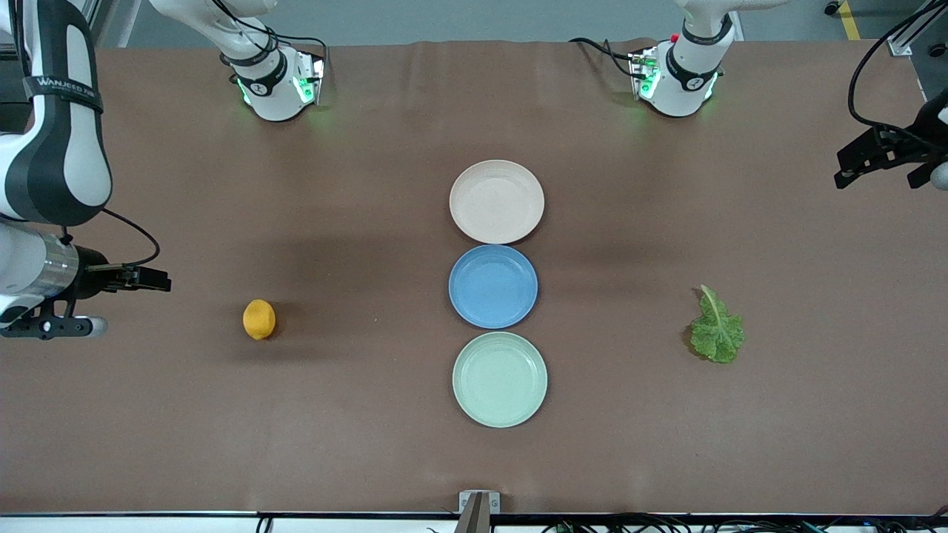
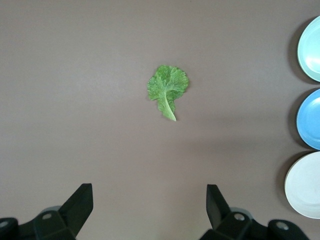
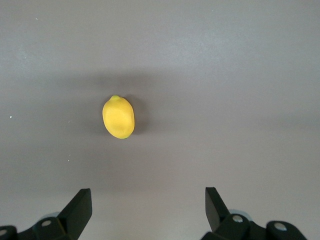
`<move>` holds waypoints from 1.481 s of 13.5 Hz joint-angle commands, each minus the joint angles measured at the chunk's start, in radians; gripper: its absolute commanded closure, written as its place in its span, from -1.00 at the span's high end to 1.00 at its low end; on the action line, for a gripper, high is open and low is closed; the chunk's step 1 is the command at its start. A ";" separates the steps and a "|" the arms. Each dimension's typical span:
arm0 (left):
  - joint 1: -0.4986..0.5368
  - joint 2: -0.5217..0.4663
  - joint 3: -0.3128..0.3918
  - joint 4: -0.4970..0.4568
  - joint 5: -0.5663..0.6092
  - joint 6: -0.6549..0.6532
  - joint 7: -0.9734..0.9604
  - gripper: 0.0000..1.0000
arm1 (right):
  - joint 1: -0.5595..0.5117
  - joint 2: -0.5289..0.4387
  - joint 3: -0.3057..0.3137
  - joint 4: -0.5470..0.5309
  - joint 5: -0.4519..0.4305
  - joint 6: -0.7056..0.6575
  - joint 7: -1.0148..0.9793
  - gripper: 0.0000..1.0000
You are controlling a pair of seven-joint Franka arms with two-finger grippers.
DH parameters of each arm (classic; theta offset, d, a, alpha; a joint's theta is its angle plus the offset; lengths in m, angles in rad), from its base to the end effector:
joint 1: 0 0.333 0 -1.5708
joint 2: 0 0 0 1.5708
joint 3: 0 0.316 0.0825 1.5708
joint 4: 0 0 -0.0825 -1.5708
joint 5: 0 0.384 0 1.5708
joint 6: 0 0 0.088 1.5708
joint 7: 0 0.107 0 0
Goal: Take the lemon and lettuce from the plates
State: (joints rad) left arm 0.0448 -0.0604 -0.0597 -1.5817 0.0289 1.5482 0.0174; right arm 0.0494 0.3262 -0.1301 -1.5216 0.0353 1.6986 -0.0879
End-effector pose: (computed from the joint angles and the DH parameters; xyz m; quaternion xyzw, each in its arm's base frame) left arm 0.5336 -0.0059 0.6502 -0.9997 0.0156 -0.0134 0.0163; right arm 0.6410 -0.0387 0.4628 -0.9973 -0.0019 0.0732 0.0025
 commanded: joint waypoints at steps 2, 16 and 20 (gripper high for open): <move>-0.006 -0.016 0.006 -0.023 -0.017 -0.005 0.003 1.00 | -0.017 -0.022 0.015 0.044 -0.017 -0.069 -0.009 1.00; -0.002 -0.026 -0.054 -0.023 -0.015 -0.031 -0.043 1.00 | -0.072 -0.018 0.017 0.214 -0.011 -0.247 -0.032 1.00; -0.003 -0.026 -0.060 -0.021 -0.018 -0.031 -0.063 1.00 | -0.082 -0.015 0.020 0.235 -0.002 -0.257 -0.029 1.00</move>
State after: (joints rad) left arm 0.0405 -0.0646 -0.1152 -1.5930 0.0285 1.5270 -0.0339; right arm -0.0164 0.3167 -0.1298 -1.2895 0.0288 1.4546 -0.1106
